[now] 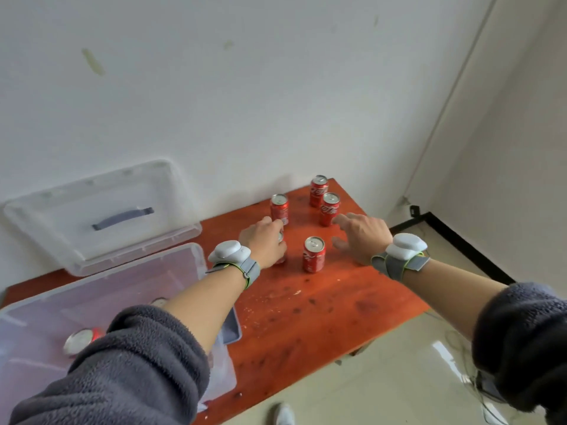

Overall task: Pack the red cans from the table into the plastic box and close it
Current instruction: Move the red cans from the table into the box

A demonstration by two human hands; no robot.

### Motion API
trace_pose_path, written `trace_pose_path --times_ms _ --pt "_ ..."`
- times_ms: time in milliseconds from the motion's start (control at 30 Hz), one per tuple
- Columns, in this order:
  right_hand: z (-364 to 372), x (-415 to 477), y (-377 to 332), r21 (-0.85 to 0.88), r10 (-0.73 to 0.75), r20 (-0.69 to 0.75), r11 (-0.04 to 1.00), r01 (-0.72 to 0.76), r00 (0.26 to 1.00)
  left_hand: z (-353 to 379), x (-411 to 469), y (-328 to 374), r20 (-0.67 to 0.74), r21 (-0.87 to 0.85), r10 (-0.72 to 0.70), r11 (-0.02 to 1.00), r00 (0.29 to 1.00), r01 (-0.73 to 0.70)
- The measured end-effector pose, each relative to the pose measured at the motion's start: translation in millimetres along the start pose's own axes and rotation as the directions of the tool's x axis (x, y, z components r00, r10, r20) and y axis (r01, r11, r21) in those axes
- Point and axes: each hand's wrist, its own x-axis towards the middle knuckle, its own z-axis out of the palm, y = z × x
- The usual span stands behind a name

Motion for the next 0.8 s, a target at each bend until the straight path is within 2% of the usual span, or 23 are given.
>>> trace_pose_path --times_ms 133,300,467,633,800 --pt "31.8 9.1 55.9 -0.038 0.163 0.069 0.986 -0.161 0.984 30.8 45.0 27.2 0.173 -0.002 0.087 0.996 0.981 -0.088" --pt "61.8 24.0 90.5 -0.066 0.277 0.156 0.961 -0.269 0.948 64.5 86.0 37.1 0.28 -0.001 0.139 0.99 0.95 -0.144" --pt "91.4 48.9 113.1 -0.088 0.371 0.345 0.927 -0.364 0.862 106.2 128.6 36.7 0.487 -0.022 0.191 0.978 0.852 -0.207" --pt "115.7 55.1 119.1 -0.091 0.384 0.414 0.92 -0.382 0.826 131.4 145.1 36.4 0.566 -0.059 0.242 0.965 0.788 -0.254" --pt "127.7 55.9 126.3 -0.133 0.422 0.394 0.905 -0.404 0.816 138.6 152.1 41.6 0.603 -0.041 0.266 0.952 0.752 -0.303"
